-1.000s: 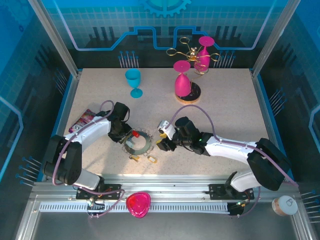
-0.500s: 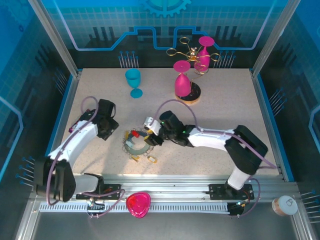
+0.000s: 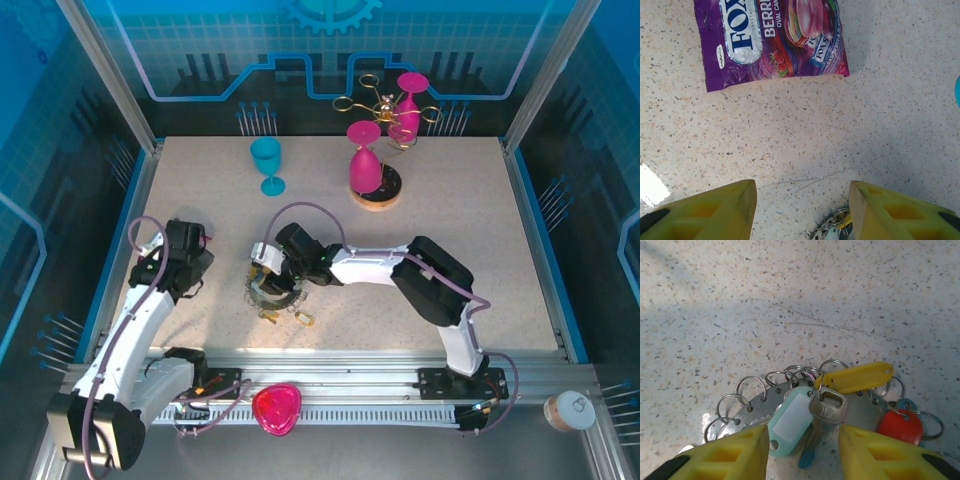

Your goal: Put the keys on the keyring

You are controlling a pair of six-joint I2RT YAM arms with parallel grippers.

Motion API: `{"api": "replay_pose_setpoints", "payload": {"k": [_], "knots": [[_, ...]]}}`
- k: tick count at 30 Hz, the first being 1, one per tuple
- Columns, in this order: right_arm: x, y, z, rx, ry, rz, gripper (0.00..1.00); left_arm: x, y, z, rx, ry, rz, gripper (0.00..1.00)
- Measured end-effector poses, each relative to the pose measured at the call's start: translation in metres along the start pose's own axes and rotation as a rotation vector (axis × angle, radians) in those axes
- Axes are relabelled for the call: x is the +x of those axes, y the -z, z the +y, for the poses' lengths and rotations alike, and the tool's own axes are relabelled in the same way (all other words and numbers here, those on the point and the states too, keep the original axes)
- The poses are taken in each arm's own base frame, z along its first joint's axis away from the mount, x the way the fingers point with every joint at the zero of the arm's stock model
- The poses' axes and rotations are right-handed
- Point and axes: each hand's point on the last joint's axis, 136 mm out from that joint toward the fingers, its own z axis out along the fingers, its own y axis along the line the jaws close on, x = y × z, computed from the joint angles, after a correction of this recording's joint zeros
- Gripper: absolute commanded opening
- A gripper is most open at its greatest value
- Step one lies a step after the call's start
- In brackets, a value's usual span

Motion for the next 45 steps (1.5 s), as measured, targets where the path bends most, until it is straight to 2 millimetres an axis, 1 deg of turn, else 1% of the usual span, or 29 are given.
{"api": "replay_pose_setpoints", "payload": {"k": [3, 8, 11, 22, 28, 37, 42, 45], "knots": [[-0.001, -0.008, -0.003, 0.011, 0.012, 0.011, 0.40, 0.000, 0.001, 0.001, 0.012, -0.006, -0.008, 0.51], [-0.002, -0.015, -0.008, 0.031, 0.029, 0.018, 0.39, 0.001, 0.001, 0.002, 0.026, -0.021, -0.017, 0.51], [-0.001, -0.017, -0.009, 0.033, 0.030, 0.026, 0.37, -0.001, 0.003, 0.000, 0.039, -0.023, -0.026, 0.51], [-0.009, -0.025, -0.014, 0.039, 0.034, 0.016, 0.32, -0.002, 0.002, 0.001, 0.051, -0.043, -0.043, 0.51], [-0.007, -0.031, -0.015, 0.036, 0.033, 0.024, 0.25, -0.002, 0.002, 0.002, 0.051, -0.054, -0.047, 0.51], [-0.007, -0.032, -0.015, 0.033, 0.045, 0.023, 0.00, -0.003, 0.002, 0.002, 0.053, -0.060, -0.054, 0.51], [-0.008, -0.032, -0.013, 0.023, 0.046, 0.020, 0.00, -0.005, 0.004, -0.001, 0.068, -0.083, -0.068, 0.51], [-0.010, -0.028, -0.009, 0.005, 0.047, 0.013, 0.00, -0.010, 0.009, -0.008, 0.115, -0.120, -0.098, 0.51]]}}
